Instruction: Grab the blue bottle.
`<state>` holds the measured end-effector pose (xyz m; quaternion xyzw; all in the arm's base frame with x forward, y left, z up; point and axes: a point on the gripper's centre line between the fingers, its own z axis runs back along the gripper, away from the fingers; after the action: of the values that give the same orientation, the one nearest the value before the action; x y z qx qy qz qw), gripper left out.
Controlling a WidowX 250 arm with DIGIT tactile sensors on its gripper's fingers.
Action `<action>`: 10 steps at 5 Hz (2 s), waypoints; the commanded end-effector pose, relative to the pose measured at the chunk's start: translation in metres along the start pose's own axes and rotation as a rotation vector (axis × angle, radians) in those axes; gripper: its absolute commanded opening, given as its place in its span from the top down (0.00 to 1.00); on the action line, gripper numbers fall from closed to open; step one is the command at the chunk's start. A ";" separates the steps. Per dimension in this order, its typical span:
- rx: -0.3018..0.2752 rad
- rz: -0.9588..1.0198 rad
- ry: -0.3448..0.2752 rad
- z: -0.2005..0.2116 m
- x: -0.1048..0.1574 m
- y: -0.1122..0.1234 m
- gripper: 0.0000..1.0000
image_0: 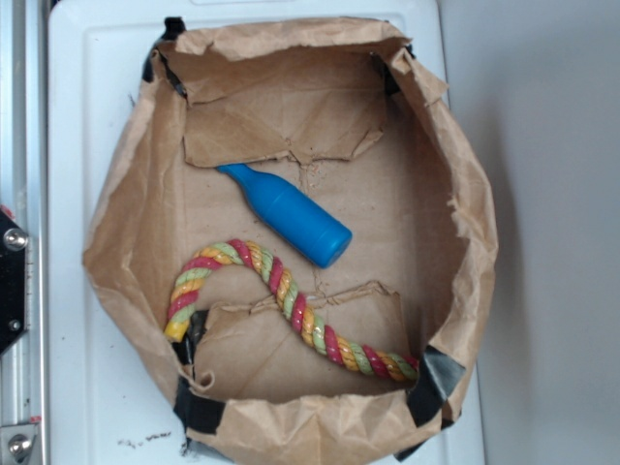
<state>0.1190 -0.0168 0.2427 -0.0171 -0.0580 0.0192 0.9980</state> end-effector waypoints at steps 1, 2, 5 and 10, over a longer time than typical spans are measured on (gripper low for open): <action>0.000 0.000 0.000 0.000 0.000 0.000 0.00; 0.003 0.027 0.021 -0.006 0.021 -0.007 0.00; -0.039 -0.044 -0.085 -0.020 0.102 0.001 0.00; -0.014 -0.601 -0.029 -0.121 0.168 0.047 0.00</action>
<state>0.2906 0.0334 0.1200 -0.0197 -0.0456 -0.2846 0.9574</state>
